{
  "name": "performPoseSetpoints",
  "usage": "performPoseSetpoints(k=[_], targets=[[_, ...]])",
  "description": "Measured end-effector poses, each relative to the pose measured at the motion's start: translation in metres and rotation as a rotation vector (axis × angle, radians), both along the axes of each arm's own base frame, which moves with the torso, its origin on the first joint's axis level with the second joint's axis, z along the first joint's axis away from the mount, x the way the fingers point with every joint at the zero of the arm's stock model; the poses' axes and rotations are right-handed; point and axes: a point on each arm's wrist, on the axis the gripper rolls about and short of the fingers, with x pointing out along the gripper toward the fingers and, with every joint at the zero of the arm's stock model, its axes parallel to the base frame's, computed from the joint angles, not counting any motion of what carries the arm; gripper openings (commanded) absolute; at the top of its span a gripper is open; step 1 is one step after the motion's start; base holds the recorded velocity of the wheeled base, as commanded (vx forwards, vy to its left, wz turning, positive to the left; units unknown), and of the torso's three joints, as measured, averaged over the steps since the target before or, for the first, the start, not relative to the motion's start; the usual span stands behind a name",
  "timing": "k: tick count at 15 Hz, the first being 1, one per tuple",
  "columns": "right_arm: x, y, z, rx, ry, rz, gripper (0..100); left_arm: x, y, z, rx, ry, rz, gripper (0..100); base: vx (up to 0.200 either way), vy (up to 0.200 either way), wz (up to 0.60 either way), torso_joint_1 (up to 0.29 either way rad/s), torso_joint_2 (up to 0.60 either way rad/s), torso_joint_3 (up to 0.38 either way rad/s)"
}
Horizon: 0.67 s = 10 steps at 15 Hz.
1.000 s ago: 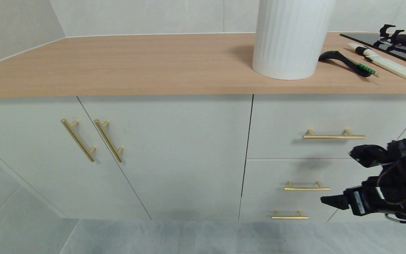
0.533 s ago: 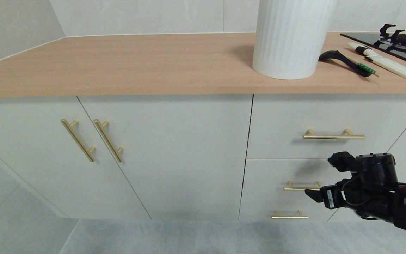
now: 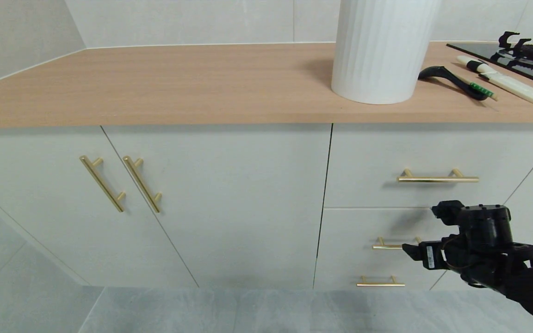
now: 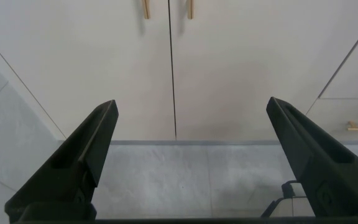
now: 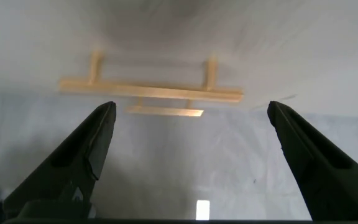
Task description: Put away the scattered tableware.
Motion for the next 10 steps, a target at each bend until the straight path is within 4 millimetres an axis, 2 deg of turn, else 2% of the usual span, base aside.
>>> performPoseSetpoints(k=[4,10], targets=[[0.018,0.002,-0.016,-0.029,-0.075,-0.119,100,0.000,0.000,0.000,0.000,0.000,0.000,100,0.000,0.000,0.00,0.000,0.00,0.000],[0.028,0.005,-0.032,0.005,-0.049,-0.145,100,0.000,0.000,0.000,0.000,0.000,0.000,100,0.000,0.000,0.00,0.000,0.00,0.000]])
